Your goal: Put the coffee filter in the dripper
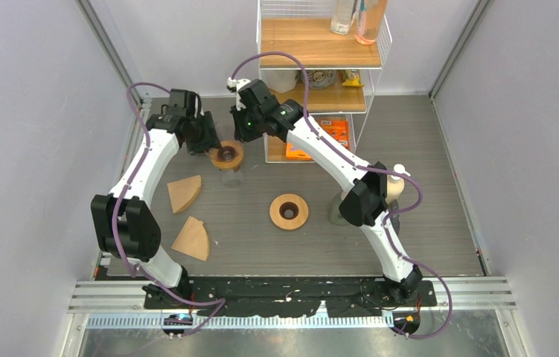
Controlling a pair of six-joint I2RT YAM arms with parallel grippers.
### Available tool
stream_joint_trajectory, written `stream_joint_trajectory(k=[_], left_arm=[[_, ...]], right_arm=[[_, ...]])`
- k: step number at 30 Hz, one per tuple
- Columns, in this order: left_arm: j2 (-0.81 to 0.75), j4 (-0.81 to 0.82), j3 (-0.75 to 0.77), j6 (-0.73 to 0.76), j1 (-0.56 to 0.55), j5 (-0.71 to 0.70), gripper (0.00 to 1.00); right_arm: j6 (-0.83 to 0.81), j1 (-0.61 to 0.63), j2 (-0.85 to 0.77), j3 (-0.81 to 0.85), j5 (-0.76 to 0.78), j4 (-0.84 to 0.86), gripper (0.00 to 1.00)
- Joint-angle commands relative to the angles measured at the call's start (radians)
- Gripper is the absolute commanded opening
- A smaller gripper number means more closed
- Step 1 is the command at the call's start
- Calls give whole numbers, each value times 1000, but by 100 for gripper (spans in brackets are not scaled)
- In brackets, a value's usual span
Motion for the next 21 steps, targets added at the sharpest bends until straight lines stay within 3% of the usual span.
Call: stream_joint_trajectory(k=[1, 7, 21], left_arm=[[-38, 60, 40, 32, 2, 21, 51], [-40, 69, 46, 35, 1, 40, 54], [-116, 108, 43, 52, -4, 40, 70]], right_arm=[[-32, 7, 40, -11, -14, -240, 7], [29, -9, 3, -5, -37, -136, 19], [39, -13, -86, -30, -96, 29, 32]])
